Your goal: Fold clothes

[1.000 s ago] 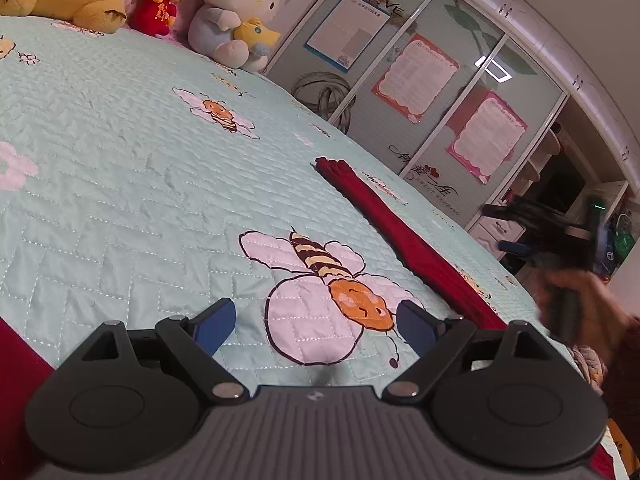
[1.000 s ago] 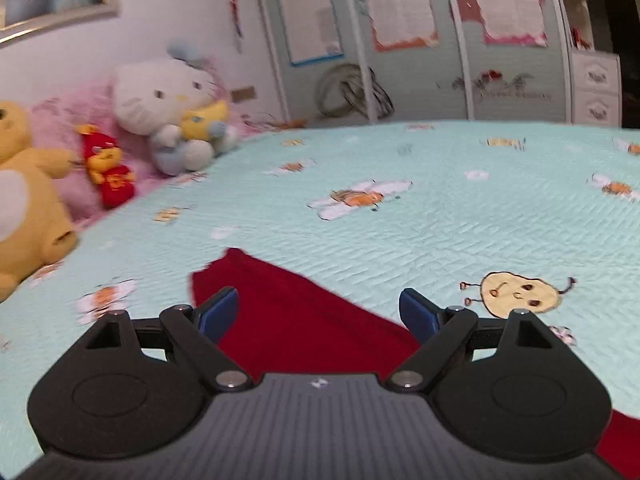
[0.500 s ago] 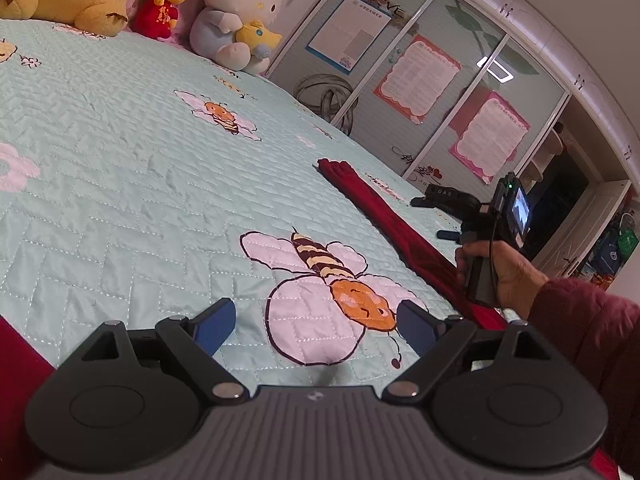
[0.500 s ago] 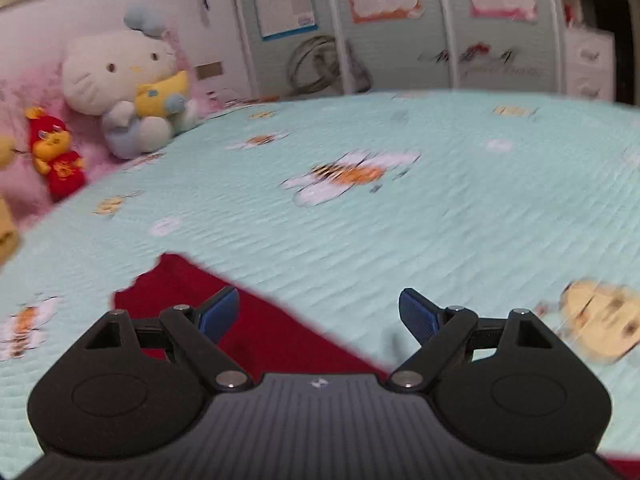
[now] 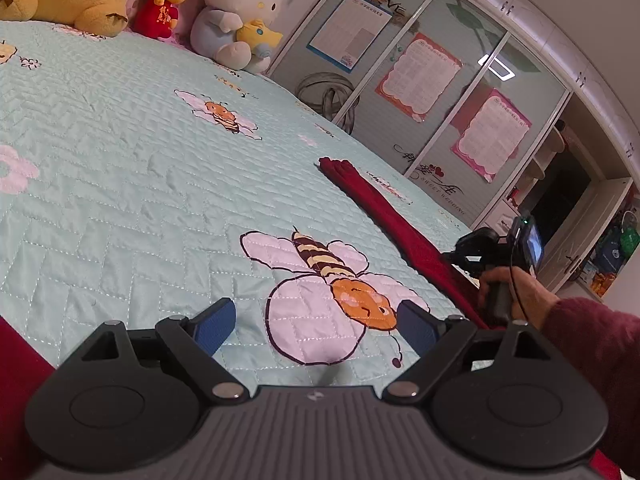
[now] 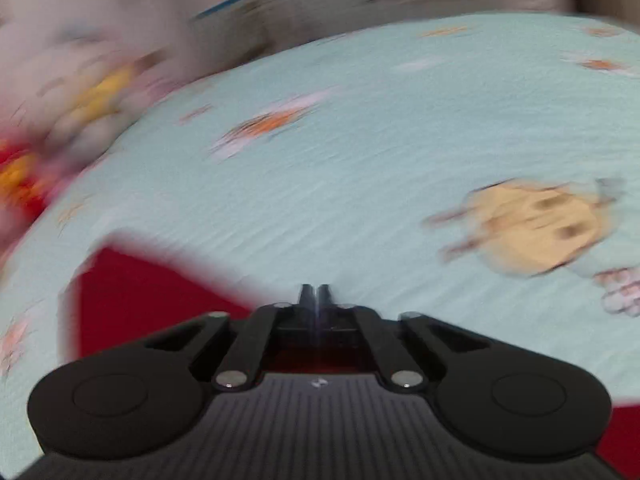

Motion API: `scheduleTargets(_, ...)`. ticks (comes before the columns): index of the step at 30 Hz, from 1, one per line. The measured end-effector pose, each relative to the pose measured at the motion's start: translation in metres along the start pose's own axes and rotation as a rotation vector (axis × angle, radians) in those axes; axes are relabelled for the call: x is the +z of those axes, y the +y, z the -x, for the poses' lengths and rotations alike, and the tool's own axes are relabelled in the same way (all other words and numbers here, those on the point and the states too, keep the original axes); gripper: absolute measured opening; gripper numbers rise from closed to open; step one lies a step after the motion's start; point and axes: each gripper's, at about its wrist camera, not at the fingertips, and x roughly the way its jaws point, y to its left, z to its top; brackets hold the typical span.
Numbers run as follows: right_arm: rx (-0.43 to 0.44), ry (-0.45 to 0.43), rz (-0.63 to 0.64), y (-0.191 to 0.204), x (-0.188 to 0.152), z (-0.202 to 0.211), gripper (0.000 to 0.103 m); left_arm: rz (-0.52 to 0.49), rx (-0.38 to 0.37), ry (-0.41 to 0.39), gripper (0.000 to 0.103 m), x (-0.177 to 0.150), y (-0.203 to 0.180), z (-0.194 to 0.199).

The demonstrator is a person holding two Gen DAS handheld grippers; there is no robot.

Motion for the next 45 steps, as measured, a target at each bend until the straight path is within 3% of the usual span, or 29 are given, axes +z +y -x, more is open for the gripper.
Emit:
scheduleTargets(1,0.031,-0.022,-0.021,-0.001,0.001,0.004,0.001,0.0,-0.001,0.0,0.091,0.0,0.0,0.0)
scheduleTargets(4,0.152,-0.072,-0.01,0.008,-0.006,0.022,0.002,-0.001,-0.001,0.001,0.091,0.0,0.0,0.0)
scheduleTargets(7,0.24,0.032,0.014,0.02,-0.021,0.022,0.004,-0.001,-0.001,0.001,0.091,0.001,0.0,0.0)
scheduleTargets(10,0.184,0.06,0.035,0.022,-0.027,-0.004,0.0,-0.003,0.0,0.001,0.091,0.0,0.0,0.0)
scheduleTargets(15,0.075,-0.068,-0.045,0.02,-0.019,0.005,0.005,0.01,-0.004,0.011,0.091,0.002,0.001,0.001)
scheduleTargets(18,0.181,-0.11,-0.102,0.02,-0.037,0.024,0.007,0.025,-0.005,0.026,0.091,0.006,0.002,0.002)
scheduleTargets(20,0.254,-0.12,-0.181,0.006,-0.052,0.023,0.022,0.034,-0.005,0.035,0.091,0.008,0.003,0.002)
scheduleTargets(21,0.29,-0.125,-0.221,-0.001,-0.06,0.022,0.024,0.039,-0.006,0.04,0.09,0.009,0.003,0.002)
scheduleTargets(23,0.363,-0.135,-0.301,-0.015,-0.076,0.021,0.024,0.082,-0.013,0.059,0.082,0.015,0.004,0.005)
scheduleTargets(24,0.391,-0.141,-0.324,-0.02,-0.078,0.021,0.024,0.127,-0.022,0.076,0.072,0.021,0.005,0.008)
scheduleTargets(25,0.416,-0.149,-0.34,-0.024,-0.078,0.021,0.025,0.126,-0.047,0.077,0.061,0.031,-0.006,0.001)
scheduleTargets(27,0.464,-0.164,-0.372,-0.032,-0.078,0.022,0.025,0.103,-0.105,0.071,0.052,0.053,-0.031,-0.019)
scheduleTargets(30,0.538,-0.187,-0.419,-0.044,-0.077,0.023,0.027,0.068,-0.19,0.061,0.052,0.086,-0.069,-0.049)
scheduleTargets(33,0.585,-0.199,-0.449,-0.051,-0.077,0.026,0.033,0.033,-0.276,0.052,0.045,0.12,-0.107,-0.079)
scheduleTargets(36,0.597,-0.214,-0.475,-0.057,-0.078,0.031,0.042,0.205,-0.339,0.161,0.025,0.116,-0.11,-0.169)
scheduleTargets(38,0.607,-0.22,-0.482,-0.059,-0.078,0.031,0.046,0.195,-0.323,0.156,0.021,0.103,-0.115,-0.216)
scheduleTargets(40,0.612,-0.219,-0.465,-0.057,-0.076,0.031,0.047,0.137,-0.264,0.103,0.019,0.093,-0.117,-0.248)
scheduleTargets(43,0.617,-0.209,-0.429,-0.046,-0.074,0.029,0.049,0.221,-0.272,0.131,0.019,0.078,-0.093,-0.289)
scheduleTargets(44,0.618,-0.203,-0.416,-0.044,-0.072,0.028,0.049,0.216,-0.244,0.143,0.019,0.073,-0.085,-0.297)
scheduleTargets(45,0.616,-0.199,-0.401,-0.041,-0.072,0.027,0.049,0.217,-0.222,0.144,0.011,0.068,-0.079,-0.3)
